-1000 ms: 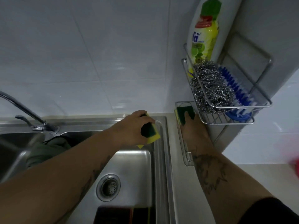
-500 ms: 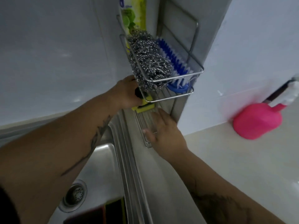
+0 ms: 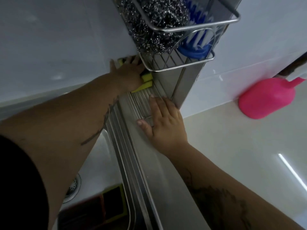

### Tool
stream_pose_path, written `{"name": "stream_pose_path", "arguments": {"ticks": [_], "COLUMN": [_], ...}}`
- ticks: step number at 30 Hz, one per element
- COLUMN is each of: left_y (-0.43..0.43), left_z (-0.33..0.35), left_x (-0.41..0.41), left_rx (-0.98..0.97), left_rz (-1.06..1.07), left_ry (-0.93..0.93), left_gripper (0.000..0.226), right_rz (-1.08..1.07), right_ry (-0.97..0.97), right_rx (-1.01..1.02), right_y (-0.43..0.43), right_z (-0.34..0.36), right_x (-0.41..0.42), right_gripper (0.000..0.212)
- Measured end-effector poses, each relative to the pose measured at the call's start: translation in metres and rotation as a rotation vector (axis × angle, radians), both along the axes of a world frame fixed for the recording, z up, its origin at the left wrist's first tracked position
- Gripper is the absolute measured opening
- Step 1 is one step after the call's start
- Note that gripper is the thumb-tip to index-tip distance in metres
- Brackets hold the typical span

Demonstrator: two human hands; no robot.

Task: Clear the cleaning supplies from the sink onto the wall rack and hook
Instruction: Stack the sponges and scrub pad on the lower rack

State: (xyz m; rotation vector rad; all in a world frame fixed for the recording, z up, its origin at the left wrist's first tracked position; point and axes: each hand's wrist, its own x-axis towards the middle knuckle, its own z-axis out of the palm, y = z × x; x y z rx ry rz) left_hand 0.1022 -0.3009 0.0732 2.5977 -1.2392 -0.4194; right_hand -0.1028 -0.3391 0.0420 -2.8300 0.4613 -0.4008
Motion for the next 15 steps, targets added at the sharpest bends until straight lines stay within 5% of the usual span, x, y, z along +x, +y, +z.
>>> {"name": "stream_pose_path", "arguments": {"ticks": [9, 15], "left_y": [0.046, 0.121], "left_z": [0.006, 0.004], "left_x": [-0.008, -0.059], "left_rx": [0.046, -0.153], "left_rz": [0.033, 0.14], "left_ry": [0.016, 0.229], "left_gripper": [0.084, 0.081], "right_rz": [0.052, 0.143], "right_ry": [0.172, 0.115], "right_rx": [-0.008, 0.079], "right_y": [-0.002, 0.019], "right_z": [0.012, 0.036], "right_x": [-0.001, -0.019], "right_gripper": [0.079, 0.073]}}
